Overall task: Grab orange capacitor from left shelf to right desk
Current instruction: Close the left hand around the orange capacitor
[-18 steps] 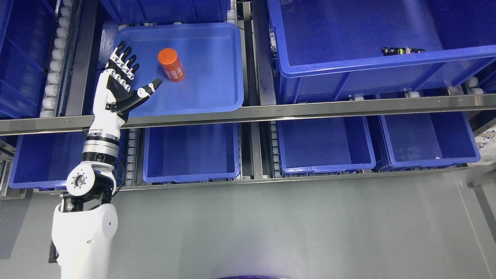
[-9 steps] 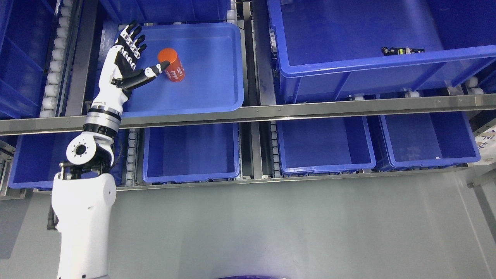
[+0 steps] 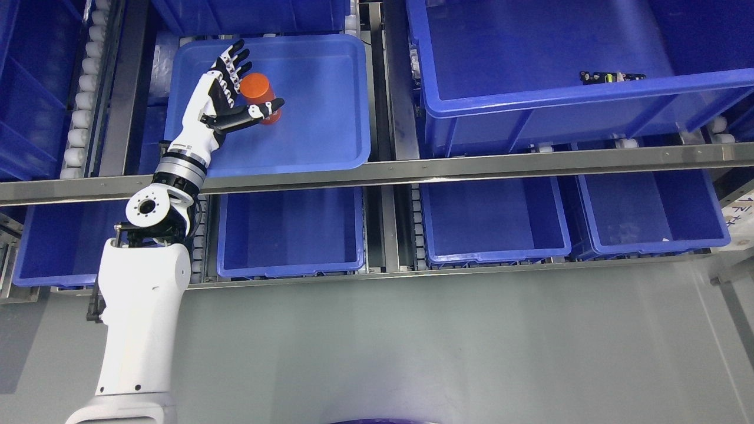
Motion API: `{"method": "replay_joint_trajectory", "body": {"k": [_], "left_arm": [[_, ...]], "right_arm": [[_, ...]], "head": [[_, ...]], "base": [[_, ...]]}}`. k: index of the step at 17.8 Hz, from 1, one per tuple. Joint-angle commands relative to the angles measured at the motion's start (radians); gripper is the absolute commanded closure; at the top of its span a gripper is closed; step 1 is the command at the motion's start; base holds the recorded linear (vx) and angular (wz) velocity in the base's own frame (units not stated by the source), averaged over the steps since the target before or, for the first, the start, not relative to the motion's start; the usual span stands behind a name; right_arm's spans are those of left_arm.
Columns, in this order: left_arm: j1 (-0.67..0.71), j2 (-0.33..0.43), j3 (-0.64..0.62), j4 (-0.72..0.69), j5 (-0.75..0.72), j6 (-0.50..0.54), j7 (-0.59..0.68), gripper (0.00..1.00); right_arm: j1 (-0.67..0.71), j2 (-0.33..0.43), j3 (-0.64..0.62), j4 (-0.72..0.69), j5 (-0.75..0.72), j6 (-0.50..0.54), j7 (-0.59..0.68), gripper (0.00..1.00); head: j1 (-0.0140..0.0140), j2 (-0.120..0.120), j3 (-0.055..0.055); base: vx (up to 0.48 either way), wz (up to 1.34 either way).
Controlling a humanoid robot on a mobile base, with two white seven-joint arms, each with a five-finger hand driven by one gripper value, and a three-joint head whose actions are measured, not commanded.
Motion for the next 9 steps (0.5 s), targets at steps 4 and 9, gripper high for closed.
{"method": "replay_joint_trajectory", "body": {"k": [4, 9], "left_arm": [[-0.054, -0.010, -0.087, 0.176, -0.019, -0.020, 0.002, 0.02], [-0.088, -0.009, -0.077, 0.213, -0.041, -0.022, 0.003, 0.08]], "right_arm": [[0.021, -0.017, -0.011, -0.017, 0.006, -0.001, 0.000, 0.00], [0.021, -0.017, -0.011, -0.017, 0.006, -0.001, 0.000, 0.00]], "head": [[0.0000, 0.000, 0.000], [0.0000, 0.000, 0.000]], "base": [[0.000, 0.00], [0.000, 0.00]]}}
